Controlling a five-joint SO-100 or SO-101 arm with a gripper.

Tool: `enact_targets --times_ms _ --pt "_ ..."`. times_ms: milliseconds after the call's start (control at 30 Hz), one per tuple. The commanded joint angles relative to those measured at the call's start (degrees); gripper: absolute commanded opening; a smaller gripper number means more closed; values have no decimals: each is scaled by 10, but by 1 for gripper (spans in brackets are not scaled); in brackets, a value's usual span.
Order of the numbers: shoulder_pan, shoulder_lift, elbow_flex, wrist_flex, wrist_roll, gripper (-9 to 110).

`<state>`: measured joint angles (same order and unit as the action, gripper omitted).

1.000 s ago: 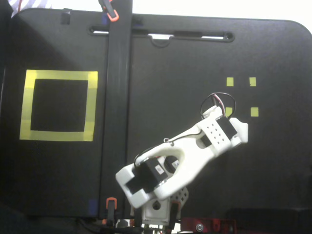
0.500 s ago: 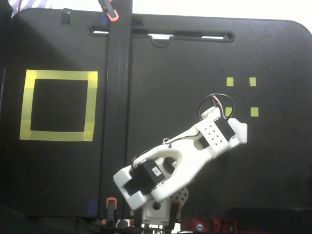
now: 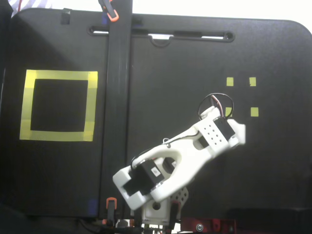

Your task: Grasp the block and place it in the designated area.

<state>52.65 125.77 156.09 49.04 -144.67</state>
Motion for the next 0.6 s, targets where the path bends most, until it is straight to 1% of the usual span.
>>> enact_targets --times_ms 0,433,567 --pt "-6 0 -23 30 7 23" --pt "-31 -13 -142 155 31 23" --pt "-33 -27 -178 177 33 23"
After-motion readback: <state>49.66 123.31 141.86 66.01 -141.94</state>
